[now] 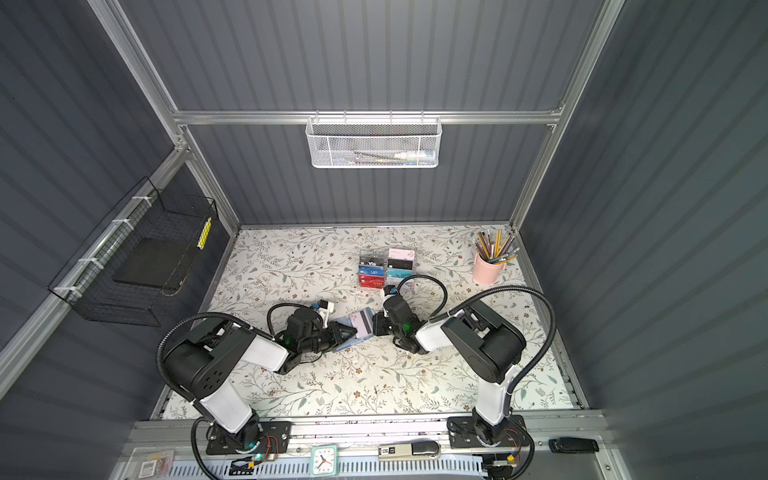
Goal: Take the credit cards out of the card holder
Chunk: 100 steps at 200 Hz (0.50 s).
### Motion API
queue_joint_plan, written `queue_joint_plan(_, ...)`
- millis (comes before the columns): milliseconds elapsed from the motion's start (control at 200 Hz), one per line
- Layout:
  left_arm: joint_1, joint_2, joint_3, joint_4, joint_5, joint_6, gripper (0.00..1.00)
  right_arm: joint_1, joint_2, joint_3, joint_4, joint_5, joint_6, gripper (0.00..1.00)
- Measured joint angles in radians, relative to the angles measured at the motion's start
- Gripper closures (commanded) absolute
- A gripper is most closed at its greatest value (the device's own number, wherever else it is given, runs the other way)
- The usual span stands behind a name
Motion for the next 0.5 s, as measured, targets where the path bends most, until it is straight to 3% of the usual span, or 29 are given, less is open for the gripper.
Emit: queue_joint_plan(500, -0.018, 0.016, 0.0, 0.061, -0.013, -0.028, 0.86, 0.0, 0.002, 0.0, 0.005, -0.002, 0.0, 0.91)
